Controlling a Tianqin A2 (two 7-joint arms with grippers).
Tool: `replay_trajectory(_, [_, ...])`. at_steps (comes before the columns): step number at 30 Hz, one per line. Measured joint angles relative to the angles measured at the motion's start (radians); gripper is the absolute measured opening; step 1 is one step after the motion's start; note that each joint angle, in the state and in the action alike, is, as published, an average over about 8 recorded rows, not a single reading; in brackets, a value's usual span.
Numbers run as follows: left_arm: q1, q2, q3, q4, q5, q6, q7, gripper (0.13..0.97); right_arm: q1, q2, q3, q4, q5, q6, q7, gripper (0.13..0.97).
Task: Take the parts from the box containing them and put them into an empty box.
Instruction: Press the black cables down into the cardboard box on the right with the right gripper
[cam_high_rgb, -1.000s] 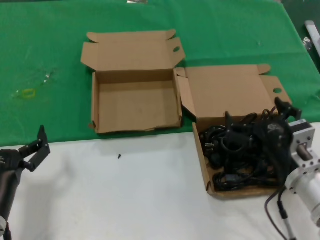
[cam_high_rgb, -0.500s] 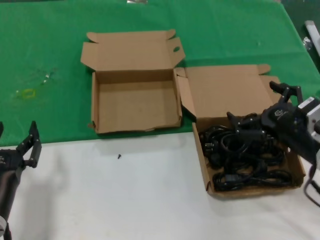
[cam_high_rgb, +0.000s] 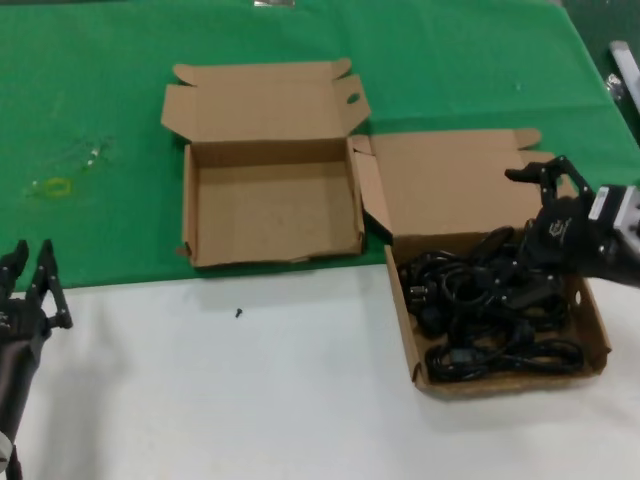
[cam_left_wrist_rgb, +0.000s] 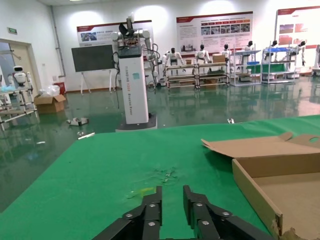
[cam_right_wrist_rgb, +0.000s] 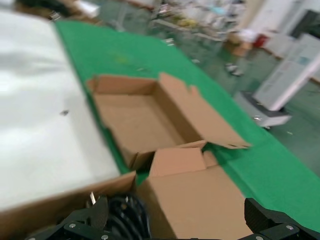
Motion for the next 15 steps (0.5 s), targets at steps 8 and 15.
replay_trajectory(8, [0.000, 0.000, 0.000, 0.000, 0.000, 0.000, 0.000, 0.204, 0.147, -0.008, -0.042, -0.131, -0.059, -0.215, -0.140, 0.966])
replay_trajectory(15, [0.000, 0.000, 0.000, 0.000, 0.000, 0.000, 0.000, 0.148, 0.246, -0.041, -0.075, -0.251, -0.121, -0.320, -0.265, 0.966])
